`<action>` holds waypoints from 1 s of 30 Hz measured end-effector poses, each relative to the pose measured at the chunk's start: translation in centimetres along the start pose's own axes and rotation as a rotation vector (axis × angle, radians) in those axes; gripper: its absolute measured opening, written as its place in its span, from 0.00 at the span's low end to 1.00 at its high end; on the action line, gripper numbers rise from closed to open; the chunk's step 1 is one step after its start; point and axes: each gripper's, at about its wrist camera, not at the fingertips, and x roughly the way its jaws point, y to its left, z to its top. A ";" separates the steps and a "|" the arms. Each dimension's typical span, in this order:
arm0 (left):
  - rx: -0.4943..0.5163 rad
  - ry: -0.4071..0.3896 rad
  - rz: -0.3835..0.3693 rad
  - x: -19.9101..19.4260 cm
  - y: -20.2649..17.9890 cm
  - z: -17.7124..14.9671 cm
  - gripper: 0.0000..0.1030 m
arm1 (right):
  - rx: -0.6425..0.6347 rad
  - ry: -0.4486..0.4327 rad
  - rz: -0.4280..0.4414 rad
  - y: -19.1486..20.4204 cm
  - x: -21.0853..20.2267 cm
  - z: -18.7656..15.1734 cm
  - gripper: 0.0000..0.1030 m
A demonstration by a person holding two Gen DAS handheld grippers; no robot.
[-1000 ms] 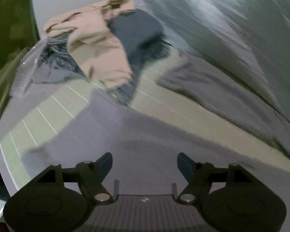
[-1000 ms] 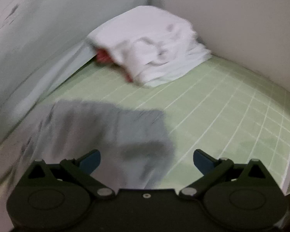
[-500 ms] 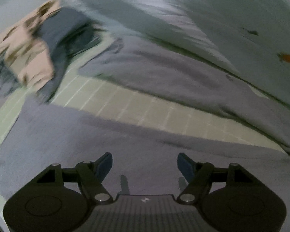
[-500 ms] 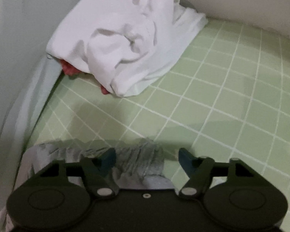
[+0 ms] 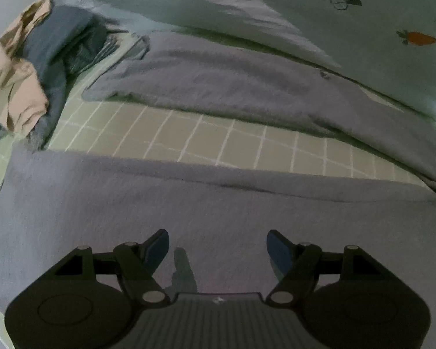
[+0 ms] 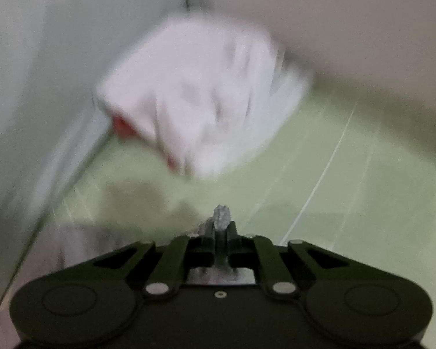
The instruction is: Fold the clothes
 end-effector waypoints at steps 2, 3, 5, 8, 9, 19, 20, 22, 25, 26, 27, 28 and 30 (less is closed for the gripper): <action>-0.018 0.013 0.004 0.2 0.4 -0.2 0.73 | -0.050 -0.054 -0.057 -0.7 -1.8 0.4 0.08; -0.026 0.021 0.003 0.3 0.6 -0.3 0.73 | -0.072 -0.036 -0.094 -1.2 -1.6 0.2 0.09; -0.042 0.037 0.001 0.6 1.0 -0.3 0.73 | -0.151 0.112 -0.198 -2.0 1.1 -0.6 0.18; -0.039 0.043 0.008 0.8 1.0 -0.2 0.73 | -0.189 0.127 -0.273 -2.0 1.5 -1.6 0.44; -0.038 0.045 0.011 0.8 1.0 -0.2 0.73 | -0.203 0.091 -0.249 -1.5 1.0 -1.7 0.54; 0.019 0.094 0.039 2.0 0.4 0.2 0.80 | -0.284 0.101 0.121 8.2 5.2 -1.5 0.82; 0.021 0.098 0.038 2.1 0.3 0.1 0.81 | -0.299 0.116 0.133 9.2 6.1 -1.6 0.82; 0.016 0.104 0.033 2.4 0.3 0.1 0.83 | -0.328 0.147 0.152 11.0 7.9 -1.8 0.82; 0.002 0.108 0.033 2.7 0.2 0.2 0.89 | -0.338 0.204 0.151 13.0 10.5 -1.8 0.82; 0.001 0.110 0.035 2.8 0.2 0.2 0.91 | -0.333 0.226 0.155 13.3 11.0 -1.9 0.81; 0.001 0.111 0.034 2.8 0.2 0.2 0.93 | -0.328 0.247 0.159 13.6 11.4 -1.9 0.80; 0.001 0.113 0.034 2.9 0.2 0.2 0.94 | -0.327 0.261 0.170 13.7 11.6 -2.0 0.75; 0.003 0.115 0.032 3.0 0.3 0.1 0.98 | -0.340 0.273 0.192 13.9 11.3 -2.4 0.40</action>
